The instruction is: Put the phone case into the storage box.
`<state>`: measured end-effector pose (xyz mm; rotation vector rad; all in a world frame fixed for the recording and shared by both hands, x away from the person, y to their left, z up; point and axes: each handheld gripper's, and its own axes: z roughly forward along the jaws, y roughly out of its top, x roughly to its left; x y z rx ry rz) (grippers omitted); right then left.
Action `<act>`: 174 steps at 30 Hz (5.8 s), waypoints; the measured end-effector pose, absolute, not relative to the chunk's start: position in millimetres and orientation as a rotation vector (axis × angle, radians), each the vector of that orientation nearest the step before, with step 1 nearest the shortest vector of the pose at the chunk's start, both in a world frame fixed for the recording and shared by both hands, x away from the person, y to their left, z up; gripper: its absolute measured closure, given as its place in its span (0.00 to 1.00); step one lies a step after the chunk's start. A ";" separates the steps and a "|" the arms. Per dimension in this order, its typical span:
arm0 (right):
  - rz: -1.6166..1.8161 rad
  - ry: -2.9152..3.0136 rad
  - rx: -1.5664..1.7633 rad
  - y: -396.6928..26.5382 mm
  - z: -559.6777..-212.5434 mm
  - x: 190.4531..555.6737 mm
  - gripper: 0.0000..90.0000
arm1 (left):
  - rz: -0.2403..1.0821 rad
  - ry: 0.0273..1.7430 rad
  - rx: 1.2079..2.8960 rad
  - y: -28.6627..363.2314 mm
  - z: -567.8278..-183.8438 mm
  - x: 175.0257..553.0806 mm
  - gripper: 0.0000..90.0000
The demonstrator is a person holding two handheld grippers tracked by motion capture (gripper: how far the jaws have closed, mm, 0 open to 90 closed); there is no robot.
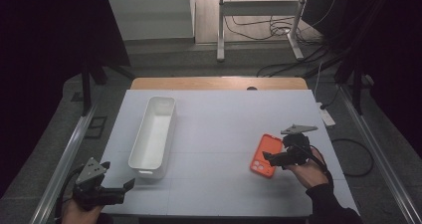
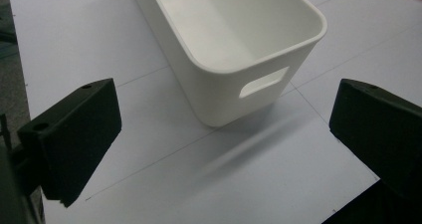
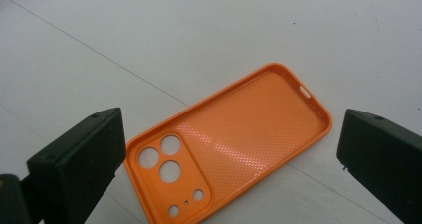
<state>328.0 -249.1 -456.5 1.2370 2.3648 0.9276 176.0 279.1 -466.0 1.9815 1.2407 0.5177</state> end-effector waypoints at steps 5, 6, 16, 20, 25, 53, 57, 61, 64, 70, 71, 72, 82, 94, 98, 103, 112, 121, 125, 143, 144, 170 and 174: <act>0.897 2.375 1.240 -245.8 -456.7 332.0 0.00 | 0.517 1.240 1.984 278.8 -466.1 176.1 0.01; 0.898 2.374 1.243 -245.1 -457.2 333.0 0.00 | 0.516 1.240 1.983 278.9 -466.1 176.2 0.01; 0.843 2.423 1.248 -241.4 -460.7 338.6 0.27 | 0.518 1.238 1.986 278.4 -466.2 176.2 0.01; 0.820 2.455 1.228 -240.4 -461.8 339.5 0.53 | 0.518 1.237 1.989 278.2 -466.2 176.2 0.01; 0.826 2.515 1.207 -240.8 -464.4 340.4 0.84 | 0.523 1.233 1.996 277.4 -466.2 176.0 0.01; 0.630 2.587 1.252 -261.5 -482.6 329.7 1.00 | 0.524 1.221 2.006 276.5 -465.9 176.0 0.01; 0.606 2.594 1.259 -262.2 -483.9 326.9 1.00 | 0.524 1.220 2.009 276.0 -465.9 176.1 0.01; 0.570 2.606 1.271 -262.2 -486.4 324.0 0.99 | 0.525 1.219 2.010 275.9 -465.9 176.3 0.01; 0.564 2.614 1.279 -262.6 -487.3 322.6 0.99 | 0.526 1.217 2.012 275.8 -465.9 176.4 0.01; 0.548 2.660 1.280 -259.5 -490.5 320.4 0.99 | 0.527 1.215 2.014 275.3 -466.0 176.7 0.01; 0.550 2.662 1.275 -258.5 -490.5 319.8 1.00 | 0.525 1.216 2.013 275.3 -466.0 176.7 0.01; 0.553 2.665 1.276 -257.5 -490.1 319.1 1.00 | 0.525 1.216 2.012 275.3 -466.1 176.8 0.01; 0.591 2.697 1.261 -251.2 -489.4 316.3 1.00 | 0.527 1.215 2.014 275.2 -466.0 176.9 0.01; 0.577 2.768 1.244 -247.9 -492.3 308.7 1.00 | 0.525 1.215 2.016 275.0 -466.1 177.2 0.01; 0.596 2.768 1.231 -244.1 -492.2 309.8 1.00 | 0.526 1.217 2.016 274.9 -466.1 177.5 0.01; 0.608 2.787 1.192 -234.6 -495.0 314.8 1.00 | 0.525 1.217 2.019 274.7 -466.0 177.5 0.02; 0.656 2.787 1.134 -215.6 -498.3 326.5 0.99 | 0.522 1.219 2.016 275.2 -466.3 177.8 0.02; 0.685 2.759 1.115 -204.1 -501.3 339.9 1.00 | 0.520 1.218 2.014 275.4 -466.5 178.0 0.02; 0.691 2.747 1.110 -199.2 -503.1 346.1 1.00 | 0.521 1.218 2.016 275.6 -466.3 177.8 0.02; 0.761 2.541 1.256 -248.5 -482.4 362.7 0.99 | 0.500 1.244 1.989 278.6 -466.5 178.9 0.02; 0.761 2.541 1.256 -248.5 -482.4 362.7 0.99 | 0.500 1.244 1.989 278.6 -466.6 179.0 0.02; 0.682 2.535 1.324 -272.4 -492.0 367.1 1.00 | 0.498 1.245 1.992 278.3 -466.5 179.2 0.02; 0.677 2.563 1.310 -270.5 -492.3 362.0 1.00 | 0.497 1.245 1.992 278.2 -466.6 179.3 0.02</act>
